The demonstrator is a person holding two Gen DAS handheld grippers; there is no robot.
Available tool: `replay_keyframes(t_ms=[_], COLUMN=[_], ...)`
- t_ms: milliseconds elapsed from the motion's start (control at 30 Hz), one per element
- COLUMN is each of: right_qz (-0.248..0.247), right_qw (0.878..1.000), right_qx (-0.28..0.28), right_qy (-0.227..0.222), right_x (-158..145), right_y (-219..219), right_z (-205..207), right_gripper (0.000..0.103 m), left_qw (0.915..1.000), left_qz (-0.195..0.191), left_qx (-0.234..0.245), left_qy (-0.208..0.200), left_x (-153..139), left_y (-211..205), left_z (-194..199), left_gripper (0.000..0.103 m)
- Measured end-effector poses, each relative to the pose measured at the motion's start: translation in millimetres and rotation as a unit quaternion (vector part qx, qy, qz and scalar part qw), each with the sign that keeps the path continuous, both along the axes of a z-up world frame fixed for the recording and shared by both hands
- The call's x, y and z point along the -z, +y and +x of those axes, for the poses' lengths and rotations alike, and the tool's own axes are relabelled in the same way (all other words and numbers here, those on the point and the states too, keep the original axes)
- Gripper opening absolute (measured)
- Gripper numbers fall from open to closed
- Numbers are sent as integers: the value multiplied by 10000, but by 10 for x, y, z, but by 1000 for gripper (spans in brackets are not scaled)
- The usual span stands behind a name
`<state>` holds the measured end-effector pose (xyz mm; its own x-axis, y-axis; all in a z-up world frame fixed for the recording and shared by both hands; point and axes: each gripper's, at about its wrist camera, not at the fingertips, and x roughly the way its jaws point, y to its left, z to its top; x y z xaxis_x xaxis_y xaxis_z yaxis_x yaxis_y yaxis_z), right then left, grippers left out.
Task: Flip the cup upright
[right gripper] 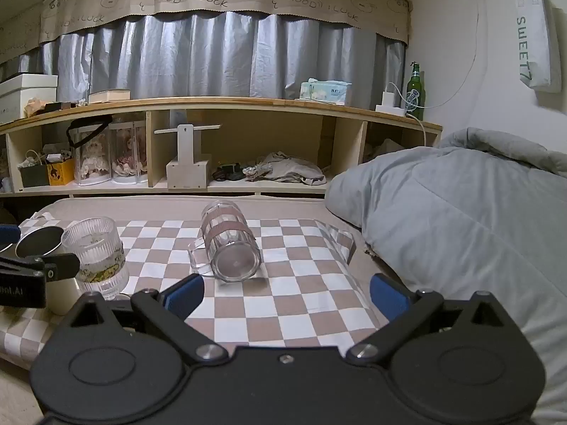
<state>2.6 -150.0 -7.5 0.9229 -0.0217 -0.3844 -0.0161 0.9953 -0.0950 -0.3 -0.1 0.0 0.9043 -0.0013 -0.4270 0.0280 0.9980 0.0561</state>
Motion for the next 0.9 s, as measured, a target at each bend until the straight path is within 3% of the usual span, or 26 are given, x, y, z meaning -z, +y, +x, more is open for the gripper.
replay_keyframes(t_ms=[900], right_qz=[-6], right_qw=[10000], right_qx=[-2], right_qy=[21], right_x=[3], right_y=[15], right_z=[2], right_gripper=[101], left_qw=[10000], left_qz=[-11], left_qx=[-4], left_qy=[23], left_x=[-1], left_y=[1], left_z=[2], left_gripper=[103])
